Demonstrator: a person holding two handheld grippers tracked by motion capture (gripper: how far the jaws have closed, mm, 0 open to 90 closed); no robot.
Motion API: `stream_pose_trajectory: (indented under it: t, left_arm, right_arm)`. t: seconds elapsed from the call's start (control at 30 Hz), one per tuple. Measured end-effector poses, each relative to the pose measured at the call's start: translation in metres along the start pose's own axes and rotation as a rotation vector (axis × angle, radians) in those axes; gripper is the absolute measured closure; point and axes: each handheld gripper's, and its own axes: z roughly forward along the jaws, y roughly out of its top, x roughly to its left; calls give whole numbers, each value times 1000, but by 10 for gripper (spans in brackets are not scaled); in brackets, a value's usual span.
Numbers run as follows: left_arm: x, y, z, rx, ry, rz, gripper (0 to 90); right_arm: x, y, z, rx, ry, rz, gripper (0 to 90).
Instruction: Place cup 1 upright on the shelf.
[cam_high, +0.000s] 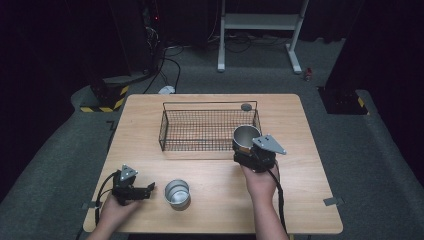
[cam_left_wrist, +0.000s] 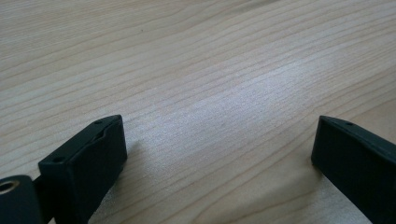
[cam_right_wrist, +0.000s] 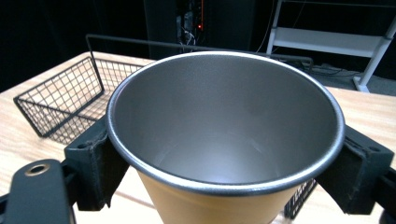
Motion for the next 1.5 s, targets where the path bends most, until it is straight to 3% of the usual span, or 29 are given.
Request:
stream_pose_trajectory:
  t: [0.23, 0.5, 0.77, 1.5]
  left_arm:
    - [0, 0, 0, -3, 1, -1, 36]
    - [0, 0, 0, 0, 1, 5, 36]
    - [0, 0, 0, 0, 0, 4, 36]
    - [0, 0, 0, 0, 1, 6, 36]
  right_arm:
    - [2, 11, 9, 12, -14, -15, 133]
    - [3, 22, 22, 17, 14, -17, 133]
    - [3, 32, 39, 30, 8, -14, 133]
    - [-3, 59, 94, 77, -18, 13, 134]
